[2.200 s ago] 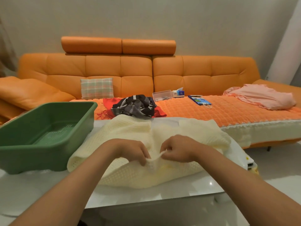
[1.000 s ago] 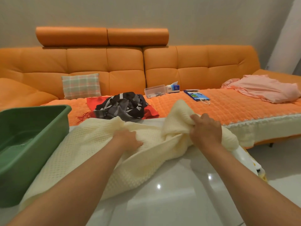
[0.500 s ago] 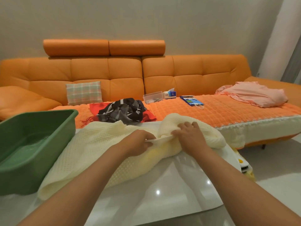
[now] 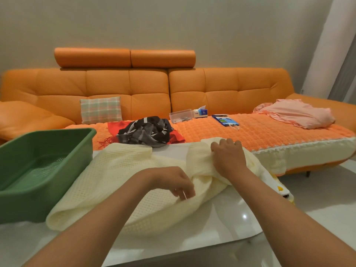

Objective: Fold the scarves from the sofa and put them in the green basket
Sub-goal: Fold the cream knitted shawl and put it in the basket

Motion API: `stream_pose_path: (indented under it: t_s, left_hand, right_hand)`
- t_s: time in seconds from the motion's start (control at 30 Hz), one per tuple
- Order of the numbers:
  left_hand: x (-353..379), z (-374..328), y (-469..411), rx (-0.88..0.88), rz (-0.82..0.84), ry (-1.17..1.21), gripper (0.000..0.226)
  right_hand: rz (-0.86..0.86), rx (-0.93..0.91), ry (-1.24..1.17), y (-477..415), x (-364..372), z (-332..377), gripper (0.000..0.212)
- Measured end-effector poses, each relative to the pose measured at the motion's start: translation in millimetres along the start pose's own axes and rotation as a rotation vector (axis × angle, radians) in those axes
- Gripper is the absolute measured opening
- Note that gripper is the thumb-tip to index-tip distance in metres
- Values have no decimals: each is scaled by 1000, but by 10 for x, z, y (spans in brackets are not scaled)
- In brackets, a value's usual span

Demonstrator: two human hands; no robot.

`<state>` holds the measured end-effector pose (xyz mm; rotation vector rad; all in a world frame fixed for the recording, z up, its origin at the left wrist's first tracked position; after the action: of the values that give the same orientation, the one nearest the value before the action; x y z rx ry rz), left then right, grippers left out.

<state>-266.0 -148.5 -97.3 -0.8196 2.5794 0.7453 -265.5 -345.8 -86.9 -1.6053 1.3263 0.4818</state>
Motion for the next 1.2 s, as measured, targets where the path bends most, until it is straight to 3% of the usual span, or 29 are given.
stream_pose_path:
  t_s: [0.1, 0.17, 0.23, 0.3, 0.37, 0.47, 0.6, 0.63, 0.7, 0.8, 0.87, 0.97, 1.0, 1.1, 1.2]
  left_hand:
    - [-286, 123, -267, 64, -291, -207, 33]
    - [-364, 201, -448, 49, -364, -407, 46]
    - [-366, 254, -638, 41, -298, -507, 44]
    - [-316, 300, -813, 46, -150, -524, 40]
    - [-284, 381, -980, 3, -42, -550, 49]
    - [-392, 546, -1184, -149, -104, -674, 63]
    - [-680, 743, -1299, -396, -329, -652, 78]
    - [-747, 775, -1286, -443, -374, -625, 79]
    - [-848, 816, -1288, -463, -420, -605, 79]
    - [-848, 757, -1318, -323, -452, -613, 72]
    - [-767, 647, -1291, -155, -503, -635, 65]
    - [-610, 488, -1151, 133, -602, -631, 41]
    - [-556, 459, -1076, 193, -610, -616, 33]
    - [-433, 451, -886, 235, -546, -608, 21]
    - [-356, 430, -619, 219, -474, -616, 22]
  right_hand:
    - [88, 190, 24, -55, -87, -86, 31]
    - [137, 154, 4, -116, -73, -79, 31]
    - [183, -47, -223, -126, 37, 30, 43]
    - [364, -212, -401, -79, 168, 168, 64]
    - [422, -260, -300, -102, 282, 201, 67]
    - [238, -136, -194, -276, 293, 104, 48]
    - [-166, 306, -102, -412, 223, -181, 28]
    - [-185, 360, -86, -410, 231, -229, 26]
    - [-26, 342, 38, -399, 302, -247, 26]
    - [249, 185, 249, -347, 483, -159, 55]
    - [173, 20, 194, -326, 477, -48, 72]
    - [-89, -297, -199, -237, 247, 200, 56]
    - [-36, -328, -347, -167, 154, 263, 45]
    - [371, -322, -637, 42, 109, 458, 25]
    - [460, -363, -438, 157, 56, 455, 30]
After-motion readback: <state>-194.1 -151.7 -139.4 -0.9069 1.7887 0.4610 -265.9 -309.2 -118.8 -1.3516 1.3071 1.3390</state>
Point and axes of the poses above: each hand's wrist, its own y-axis away from the middle knuckle, its own x-axis out of the palm, z = x × y, the point moved 3 cm from there along -y, towards the middle knuckle, and after that the axes turned 15 degrees about y, right-handed, at the moved point
